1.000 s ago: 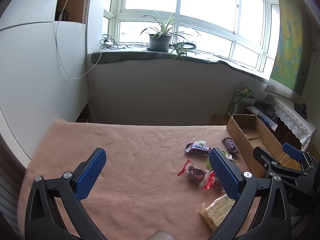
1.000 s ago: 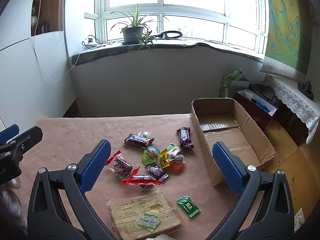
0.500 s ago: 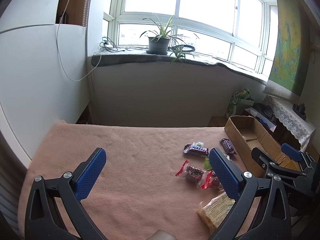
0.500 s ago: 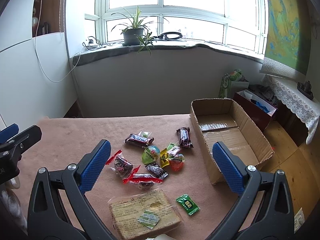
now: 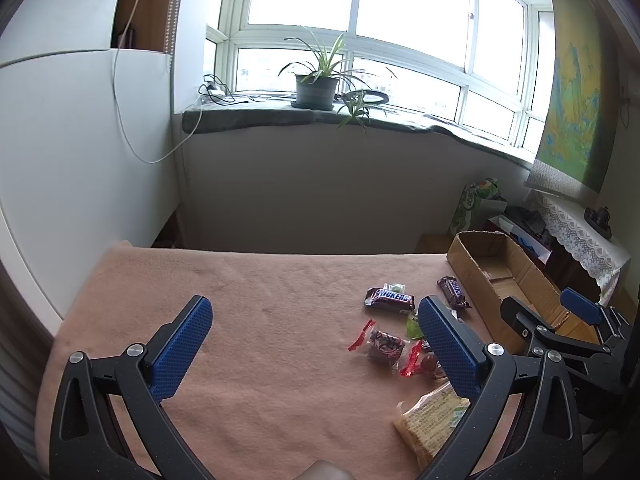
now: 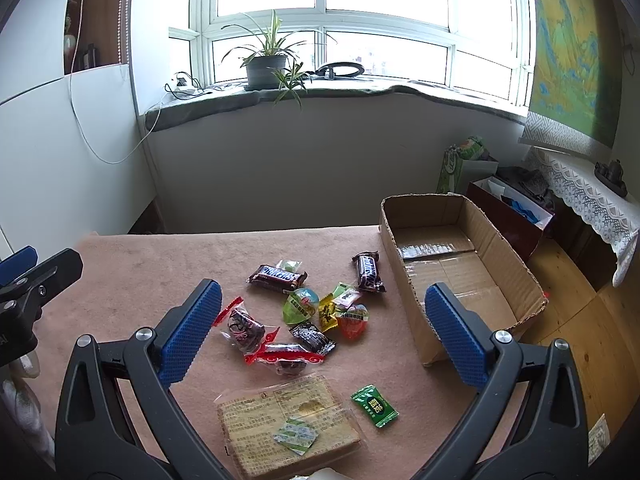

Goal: Organize snacks

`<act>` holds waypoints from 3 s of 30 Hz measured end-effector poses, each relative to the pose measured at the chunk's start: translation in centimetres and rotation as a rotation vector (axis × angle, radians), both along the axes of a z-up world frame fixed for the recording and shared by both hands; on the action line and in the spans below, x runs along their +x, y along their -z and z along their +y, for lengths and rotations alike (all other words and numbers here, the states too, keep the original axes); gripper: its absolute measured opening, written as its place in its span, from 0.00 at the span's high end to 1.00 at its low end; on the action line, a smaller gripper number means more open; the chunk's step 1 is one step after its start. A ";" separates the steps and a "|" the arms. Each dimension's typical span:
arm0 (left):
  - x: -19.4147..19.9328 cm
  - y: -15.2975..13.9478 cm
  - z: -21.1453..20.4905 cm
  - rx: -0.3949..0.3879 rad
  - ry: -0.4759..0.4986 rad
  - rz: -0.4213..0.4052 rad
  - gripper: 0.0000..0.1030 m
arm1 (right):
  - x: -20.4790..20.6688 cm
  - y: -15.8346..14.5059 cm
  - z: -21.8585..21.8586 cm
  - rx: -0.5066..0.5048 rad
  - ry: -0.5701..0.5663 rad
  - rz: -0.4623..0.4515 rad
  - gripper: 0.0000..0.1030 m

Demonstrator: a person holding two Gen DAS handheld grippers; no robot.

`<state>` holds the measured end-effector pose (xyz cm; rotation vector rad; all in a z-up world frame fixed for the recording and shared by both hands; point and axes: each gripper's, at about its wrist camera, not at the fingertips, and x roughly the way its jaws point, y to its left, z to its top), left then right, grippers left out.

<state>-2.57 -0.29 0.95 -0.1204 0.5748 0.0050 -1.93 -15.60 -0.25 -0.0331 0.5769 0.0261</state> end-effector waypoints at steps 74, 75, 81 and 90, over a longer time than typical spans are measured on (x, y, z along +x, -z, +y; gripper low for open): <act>11.4 10.5 -1.7 -0.378 0.243 0.697 0.28 | 8.9 6.9 -3.5 0.343 -0.128 0.648 0.19; 11.6 10.5 -1.6 -0.387 0.227 0.715 0.28 | 9.2 6.9 -3.4 0.348 -0.123 0.663 0.20; 13.6 10.8 -0.4 -0.438 0.132 0.760 0.28 | 10.4 7.9 -2.6 0.333 -0.107 0.740 0.29; 14.9 14.3 -0.9 -0.538 0.076 0.885 0.29 | 11.4 10.7 -1.3 0.291 -0.107 0.817 0.39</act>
